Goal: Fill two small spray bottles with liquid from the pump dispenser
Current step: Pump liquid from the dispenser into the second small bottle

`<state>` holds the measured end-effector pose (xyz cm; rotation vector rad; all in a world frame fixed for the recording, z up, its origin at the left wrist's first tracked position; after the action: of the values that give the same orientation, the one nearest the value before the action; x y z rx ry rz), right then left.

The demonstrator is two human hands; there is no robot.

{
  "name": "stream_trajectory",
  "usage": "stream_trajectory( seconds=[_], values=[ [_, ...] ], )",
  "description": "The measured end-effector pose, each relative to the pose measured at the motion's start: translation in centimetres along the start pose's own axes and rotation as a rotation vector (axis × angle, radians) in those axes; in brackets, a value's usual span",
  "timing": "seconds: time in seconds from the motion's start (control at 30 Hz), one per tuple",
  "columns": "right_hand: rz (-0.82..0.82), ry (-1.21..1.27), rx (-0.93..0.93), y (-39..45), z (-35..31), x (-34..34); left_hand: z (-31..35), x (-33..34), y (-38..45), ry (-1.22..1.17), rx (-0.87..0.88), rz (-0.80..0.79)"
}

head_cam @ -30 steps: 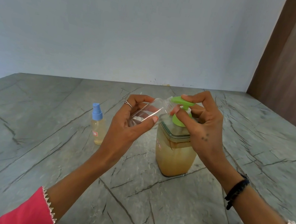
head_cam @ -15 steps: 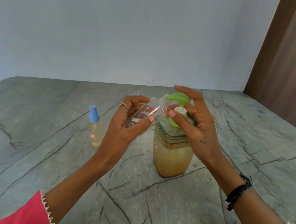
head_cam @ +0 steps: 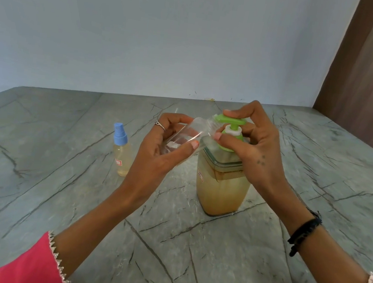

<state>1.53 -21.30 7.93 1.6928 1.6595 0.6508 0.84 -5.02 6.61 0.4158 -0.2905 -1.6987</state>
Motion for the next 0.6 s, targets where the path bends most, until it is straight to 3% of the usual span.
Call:
stream_trajectory(
  seconds=[0.6],
  values=[
    [-0.034,-0.023,-0.051,-0.36,-0.04,0.12,0.44,0.15,0.25,-0.019,0.009,0.01]
  ],
)
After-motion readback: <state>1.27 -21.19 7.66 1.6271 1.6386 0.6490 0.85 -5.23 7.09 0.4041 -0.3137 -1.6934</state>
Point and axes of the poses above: each hand's wrist, its own y-axis towards the middle knuckle, its own x-axis out of the palm, z = x × y, the point moved 4 cm from there along y, towards the middle knuckle, and after that the axes turned 8 degrees about -x, right-handed, at the moved point
